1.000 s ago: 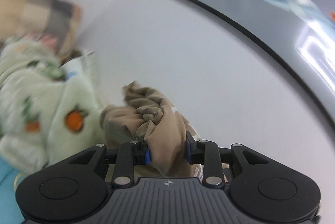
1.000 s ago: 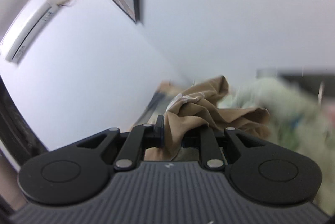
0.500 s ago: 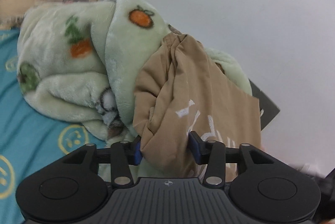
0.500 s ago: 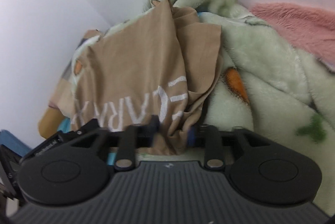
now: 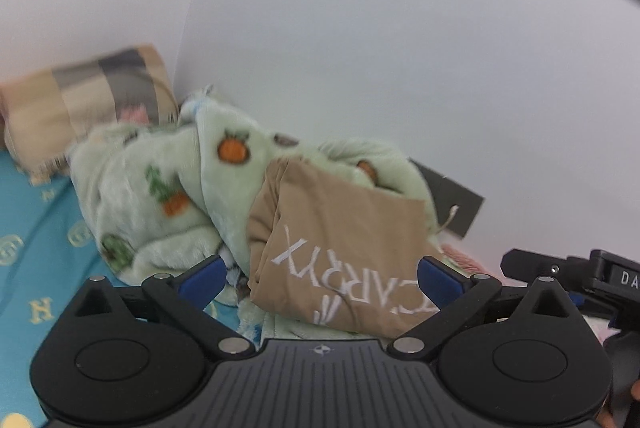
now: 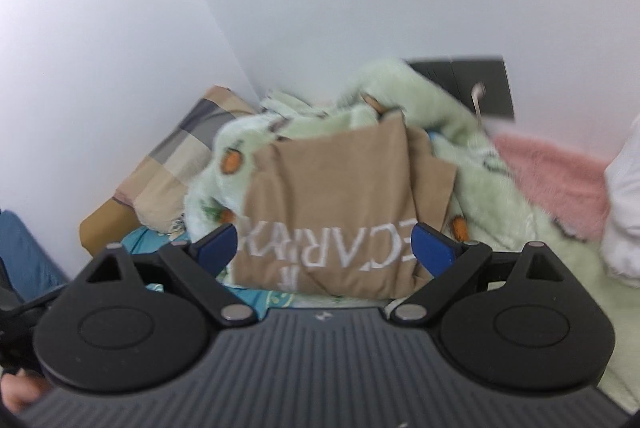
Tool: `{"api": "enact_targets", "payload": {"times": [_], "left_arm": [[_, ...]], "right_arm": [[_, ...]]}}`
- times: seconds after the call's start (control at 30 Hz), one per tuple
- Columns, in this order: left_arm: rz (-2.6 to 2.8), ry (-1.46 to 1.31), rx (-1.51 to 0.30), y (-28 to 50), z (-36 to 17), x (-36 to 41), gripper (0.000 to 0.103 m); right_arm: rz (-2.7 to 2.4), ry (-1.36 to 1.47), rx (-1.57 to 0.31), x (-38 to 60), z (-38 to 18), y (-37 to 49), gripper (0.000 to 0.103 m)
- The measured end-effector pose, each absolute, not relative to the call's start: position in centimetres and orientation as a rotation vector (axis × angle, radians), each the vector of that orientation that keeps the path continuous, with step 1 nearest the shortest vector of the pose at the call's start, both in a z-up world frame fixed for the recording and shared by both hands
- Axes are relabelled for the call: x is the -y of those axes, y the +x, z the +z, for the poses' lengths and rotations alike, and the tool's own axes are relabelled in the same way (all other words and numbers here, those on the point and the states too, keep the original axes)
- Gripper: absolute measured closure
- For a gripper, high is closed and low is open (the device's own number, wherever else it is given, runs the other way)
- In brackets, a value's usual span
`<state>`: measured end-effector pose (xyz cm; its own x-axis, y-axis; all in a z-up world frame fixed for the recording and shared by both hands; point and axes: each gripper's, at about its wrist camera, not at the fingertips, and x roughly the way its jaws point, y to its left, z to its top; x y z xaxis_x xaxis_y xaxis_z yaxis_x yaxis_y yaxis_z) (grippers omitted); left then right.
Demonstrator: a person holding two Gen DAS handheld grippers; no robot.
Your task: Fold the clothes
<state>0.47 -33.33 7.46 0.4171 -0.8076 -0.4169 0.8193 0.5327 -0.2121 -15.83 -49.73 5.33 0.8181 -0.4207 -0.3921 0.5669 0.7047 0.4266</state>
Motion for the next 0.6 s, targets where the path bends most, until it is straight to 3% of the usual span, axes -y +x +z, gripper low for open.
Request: {"api": "enact_targets", "payload": {"times": [0.33, 0.6], "left_arm": [[-0.984, 0.040, -0.324, -9.3, 13.2, 23.2, 0.000], [-0.966, 0.115, -0.241, -14.9, 12.5, 17.7, 0.000]], "right_arm": [[-0.578, 0.393, -0.175, 39.7, 9.3, -21.4, 0.008], [-0.585, 0.314, -0.128, 33.9, 8.7, -23.8, 0.008]]}}
